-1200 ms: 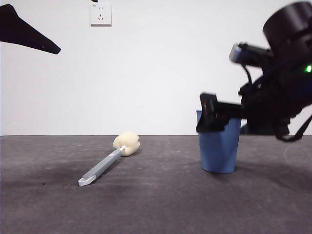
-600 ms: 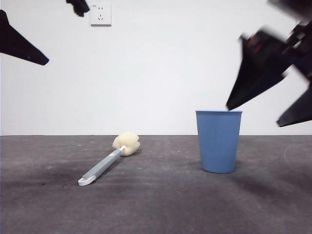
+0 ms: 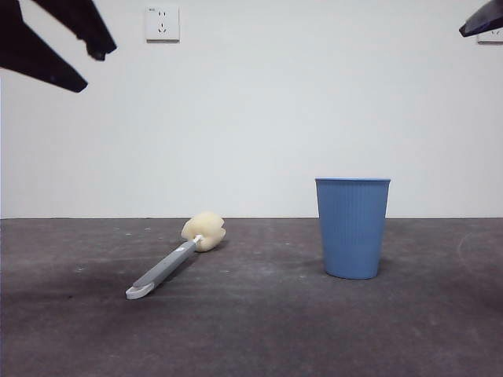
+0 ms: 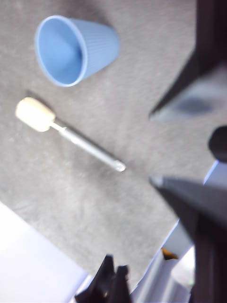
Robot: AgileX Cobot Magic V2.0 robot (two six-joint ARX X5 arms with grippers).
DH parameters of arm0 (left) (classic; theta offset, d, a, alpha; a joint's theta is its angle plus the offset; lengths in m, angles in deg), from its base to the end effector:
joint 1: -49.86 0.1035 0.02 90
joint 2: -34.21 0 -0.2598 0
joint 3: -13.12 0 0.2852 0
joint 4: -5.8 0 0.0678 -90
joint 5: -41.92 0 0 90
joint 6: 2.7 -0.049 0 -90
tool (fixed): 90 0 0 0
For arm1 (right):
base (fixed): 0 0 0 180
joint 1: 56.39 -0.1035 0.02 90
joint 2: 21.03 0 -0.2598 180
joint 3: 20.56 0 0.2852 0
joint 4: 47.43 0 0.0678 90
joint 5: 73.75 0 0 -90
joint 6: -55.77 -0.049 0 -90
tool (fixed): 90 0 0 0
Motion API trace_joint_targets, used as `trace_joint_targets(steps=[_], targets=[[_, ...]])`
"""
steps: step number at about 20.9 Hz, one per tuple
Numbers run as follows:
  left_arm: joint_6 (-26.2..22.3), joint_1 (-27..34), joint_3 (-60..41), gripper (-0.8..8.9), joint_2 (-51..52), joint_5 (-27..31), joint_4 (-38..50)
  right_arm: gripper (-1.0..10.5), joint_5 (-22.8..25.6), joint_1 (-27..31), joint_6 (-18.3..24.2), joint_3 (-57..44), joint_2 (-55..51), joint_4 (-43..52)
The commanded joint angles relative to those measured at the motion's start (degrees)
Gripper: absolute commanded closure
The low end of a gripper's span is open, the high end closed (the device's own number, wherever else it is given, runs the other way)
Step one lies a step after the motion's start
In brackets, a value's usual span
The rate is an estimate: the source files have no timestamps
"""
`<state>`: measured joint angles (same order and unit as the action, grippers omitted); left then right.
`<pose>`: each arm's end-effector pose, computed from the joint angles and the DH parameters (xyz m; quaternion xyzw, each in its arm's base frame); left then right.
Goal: Pick up the cup brush,pick up the cup,insert the brush into the cup,clean the cup,put the cup brush back,put the cup back to the fixed position on the table
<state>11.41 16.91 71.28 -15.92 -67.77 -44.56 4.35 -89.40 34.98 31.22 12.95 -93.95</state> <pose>0.1757 -0.1336 0.2660 -0.0613 0.4067 -0.3663 0.8347 0.1434 0.1052 0.2803 0.1169 0.3066 0.3200 0.8888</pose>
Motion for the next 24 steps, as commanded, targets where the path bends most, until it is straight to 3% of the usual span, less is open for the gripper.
trace_joint_targets(steps=[1, 21, 24], targets=[[-0.85, -0.07, -0.57, 8.21, -0.02, 0.13, 0.04, 9.5, 0.28, -0.11, -0.59, -0.13, 0.15, -0.96], [-0.83, -0.07, -0.57, 8.17, -0.02, 0.09, 0.02, 9.5, 0.26, -0.11, -0.52, -0.13, 0.11, -2.19], [-4.98, 0.13, -0.57, 8.17, 0.68, 3.21, 1.4, 9.5, 0.26, -0.11, -0.52, -0.13, 0.13, -2.19]])
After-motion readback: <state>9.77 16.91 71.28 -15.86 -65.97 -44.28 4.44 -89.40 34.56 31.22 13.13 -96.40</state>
